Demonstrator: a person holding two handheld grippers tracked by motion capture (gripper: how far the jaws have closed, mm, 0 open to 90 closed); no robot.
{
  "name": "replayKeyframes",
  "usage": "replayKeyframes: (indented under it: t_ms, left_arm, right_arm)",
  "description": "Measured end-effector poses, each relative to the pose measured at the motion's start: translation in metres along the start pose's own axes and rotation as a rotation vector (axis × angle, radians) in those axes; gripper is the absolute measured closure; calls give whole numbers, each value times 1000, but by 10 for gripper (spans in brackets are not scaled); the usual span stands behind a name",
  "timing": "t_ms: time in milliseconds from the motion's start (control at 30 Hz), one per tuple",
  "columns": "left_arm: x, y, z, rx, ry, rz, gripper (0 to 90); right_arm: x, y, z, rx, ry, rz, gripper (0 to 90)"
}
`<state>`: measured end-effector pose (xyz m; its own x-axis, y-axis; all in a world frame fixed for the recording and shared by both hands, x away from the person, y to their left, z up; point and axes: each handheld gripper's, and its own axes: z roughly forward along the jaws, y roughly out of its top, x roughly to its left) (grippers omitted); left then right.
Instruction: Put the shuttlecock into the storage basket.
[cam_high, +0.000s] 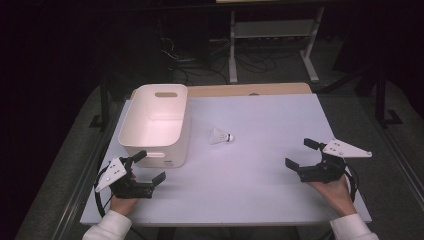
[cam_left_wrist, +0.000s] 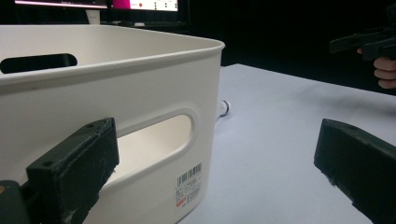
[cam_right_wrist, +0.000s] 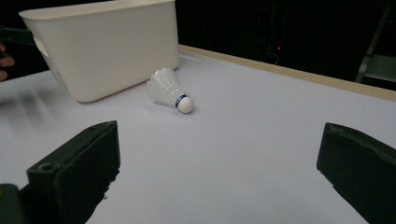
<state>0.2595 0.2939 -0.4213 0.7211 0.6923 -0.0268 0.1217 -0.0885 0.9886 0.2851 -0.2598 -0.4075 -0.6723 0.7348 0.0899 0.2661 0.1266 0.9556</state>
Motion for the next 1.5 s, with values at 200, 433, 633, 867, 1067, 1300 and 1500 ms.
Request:
replayKeyframes:
  t_ms: [200,433,633,867,1067,1300,1500]
  left_arm:
    - [0,0,0,4,4,-2,0]
    - [0,0,0,5,1,-1,0]
    - [0,0,0,1,0,-1,0]
    - [-1,1,0,9,7,1,0]
    - [-1,1,0,8,6,0,0]
    - [-1,1,1,-1,4,-10,0]
    - [-1,1,0,4,3,-6,0]
  right_arm:
    - [3,4,0,9,1,-16,0]
    - [2,7,0,26,2,-15,0]
    - [3,12,3,41,0,-25,0]
    - [2,19,9,62,20,-21,0]
    - [0,25,16,90,35,-20,0]
    - [0,33,25,126,57,-28,0]
    - [3,43,40,150,81,-51,0]
